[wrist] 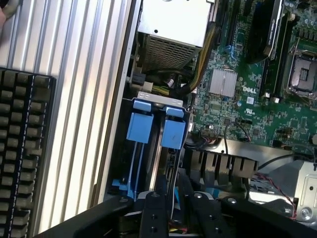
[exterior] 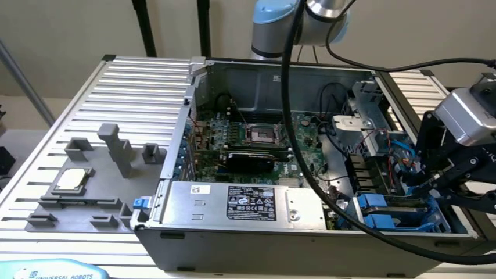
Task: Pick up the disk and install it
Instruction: 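Insert the first disk wire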
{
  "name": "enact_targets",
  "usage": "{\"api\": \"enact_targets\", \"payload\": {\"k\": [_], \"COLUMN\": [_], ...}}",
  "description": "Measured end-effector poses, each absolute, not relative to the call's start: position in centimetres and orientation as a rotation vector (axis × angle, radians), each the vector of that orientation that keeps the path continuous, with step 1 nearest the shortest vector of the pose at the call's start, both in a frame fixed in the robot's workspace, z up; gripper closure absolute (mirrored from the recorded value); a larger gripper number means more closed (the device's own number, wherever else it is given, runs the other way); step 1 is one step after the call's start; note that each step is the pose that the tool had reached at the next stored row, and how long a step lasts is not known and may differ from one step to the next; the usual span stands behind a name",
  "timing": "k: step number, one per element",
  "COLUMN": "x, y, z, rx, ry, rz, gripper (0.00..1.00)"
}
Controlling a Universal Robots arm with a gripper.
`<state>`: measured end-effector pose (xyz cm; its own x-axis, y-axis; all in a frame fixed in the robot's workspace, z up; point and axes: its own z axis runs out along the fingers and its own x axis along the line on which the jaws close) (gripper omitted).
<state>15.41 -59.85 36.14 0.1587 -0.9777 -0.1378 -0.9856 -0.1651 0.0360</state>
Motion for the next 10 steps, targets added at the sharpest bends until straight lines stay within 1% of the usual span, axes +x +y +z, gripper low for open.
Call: {"api": "enact_targets", "payload": {"k": [6,8,9,10], "x": [16.7,16.8,16.8,16.9], "y": [-59.9,-60.0,-60.0,-60.0], "z": [36.1,36.1,36.1,36.1], "rx": [-2.344,-2.343,-2.344,-2.344], "ry": [1.988,1.989,1.988,1.988], "rz": [0.198,0.198,0.198,0.198], "gripper": [0.75,0.73,0.67,0.67]}}
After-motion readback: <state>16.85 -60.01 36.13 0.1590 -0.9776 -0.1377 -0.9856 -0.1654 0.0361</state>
